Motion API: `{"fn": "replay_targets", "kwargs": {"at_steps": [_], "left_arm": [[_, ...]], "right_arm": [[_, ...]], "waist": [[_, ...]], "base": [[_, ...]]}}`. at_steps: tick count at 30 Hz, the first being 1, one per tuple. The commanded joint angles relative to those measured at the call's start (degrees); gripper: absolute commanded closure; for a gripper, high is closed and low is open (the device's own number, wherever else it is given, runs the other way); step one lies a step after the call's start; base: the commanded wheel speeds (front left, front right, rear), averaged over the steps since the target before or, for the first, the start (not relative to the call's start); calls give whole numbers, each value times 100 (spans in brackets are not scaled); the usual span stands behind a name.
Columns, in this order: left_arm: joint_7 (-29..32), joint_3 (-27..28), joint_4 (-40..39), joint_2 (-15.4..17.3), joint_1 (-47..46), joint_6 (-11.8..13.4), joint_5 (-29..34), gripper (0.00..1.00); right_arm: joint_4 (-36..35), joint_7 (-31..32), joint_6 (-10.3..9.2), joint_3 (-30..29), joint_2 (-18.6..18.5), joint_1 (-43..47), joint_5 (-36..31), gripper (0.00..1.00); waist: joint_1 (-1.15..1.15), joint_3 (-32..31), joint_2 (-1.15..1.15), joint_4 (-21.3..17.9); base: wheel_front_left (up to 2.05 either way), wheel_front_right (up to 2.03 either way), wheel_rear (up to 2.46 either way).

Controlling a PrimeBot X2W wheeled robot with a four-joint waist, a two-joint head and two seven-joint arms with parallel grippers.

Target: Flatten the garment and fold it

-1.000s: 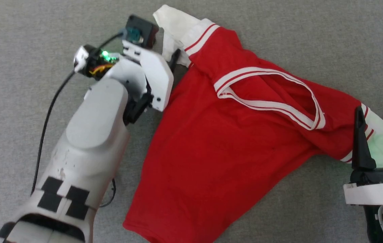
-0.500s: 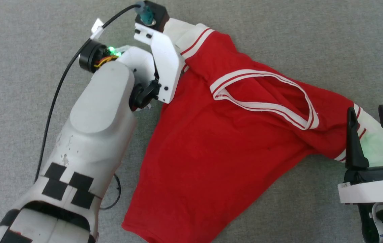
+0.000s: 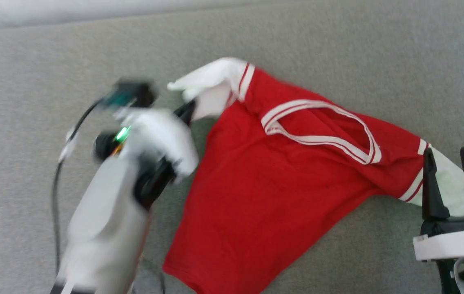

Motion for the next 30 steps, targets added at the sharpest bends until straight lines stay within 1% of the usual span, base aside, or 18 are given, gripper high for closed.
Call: {"fn": "replay_targets", "kwargs": {"at_steps": [1, 4, 8, 10, 12, 15, 16, 17, 18, 22, 25, 27, 30], "left_arm": [[-155, 201, -245, 154, 467, 91, -149, 100], [-343, 646, -929, 394, 1460, 332, -423, 100], [-330, 1081, -1838, 602, 2857, 675, -696, 100], [-248, 1172, -2233, 562, 3449, 827, -828, 100], [-133, 1147, -2526, 519, 3873, 926, -888, 100], [-132, 1083, -2783, 449, 4126, 1029, -855, 100], [-182, 1077, -2856, 410, 4133, 1046, -848, 55], [-237, 1076, -2929, 393, 4117, 1045, -833, 7], [-287, 1079, -3001, 400, 4087, 1045, -800, 0], [-399, 1048, -3424, 656, 3922, 1033, -462, 0], [-386, 945, -3784, 1034, 3728, 994, 5, 0], [-330, 757, -3915, 1296, 3537, 887, 372, 0], [-83, 284, -3888, 1642, 3291, 570, 845, 0]], "right_arm": [[5, 26, -5, -6, 13, 69, 32, 0], [-2, 71, -5, -20, 13, 166, 40, 0], [-22, 128, -5, -48, 13, 286, 46, 0], [-44, 162, -5, -62, 13, 337, 52, 0], [-75, 208, -5, -59, 13, 373, 57, 0], [-108, 260, -5, -39, 13, 362, 48, 0], [-115, 274, -5, -35, 13, 349, 44, 0], [-122, 285, -5, -33, 13, 336, 41, 0], [-128, 296, -5, -34, 13, 327, 37, 0], [-161, 323, -5, -19, 13, 311, 30, 0], [-185, 326, -5, -23, 13, 310, 52, 0], [-179, 322, -5, -21, 13, 300, 67, 0], [-166, 313, -5, 38, 13, 244, 94, 0]], "waist": [[0, -414, 0, 300], [0, -596, 0, 439], [0, -736, 0, 614], [0, -781, 0, 705], [0, -790, 0, 795], [0, -783, 0, 894], [0, -783, 0, 914], [0, -783, 0, 928], [0, -782, 0, 939], [0, -758, 0, 938], [0, -686, 0, 898], [0, -628, 0, 860], [0, -532, 0, 748]], "base": [[0, 0, 0], [0, 0, 0], [0, 0, 0], [0, 0, 0], [0, 0, 0], [0, 0, 0], [0, 0, 0], [0, 0, 0], [0, 0, 0], [0, 0, 0], [0, 0, 0], [0, 0, 0], [0, 0, 0]]}}
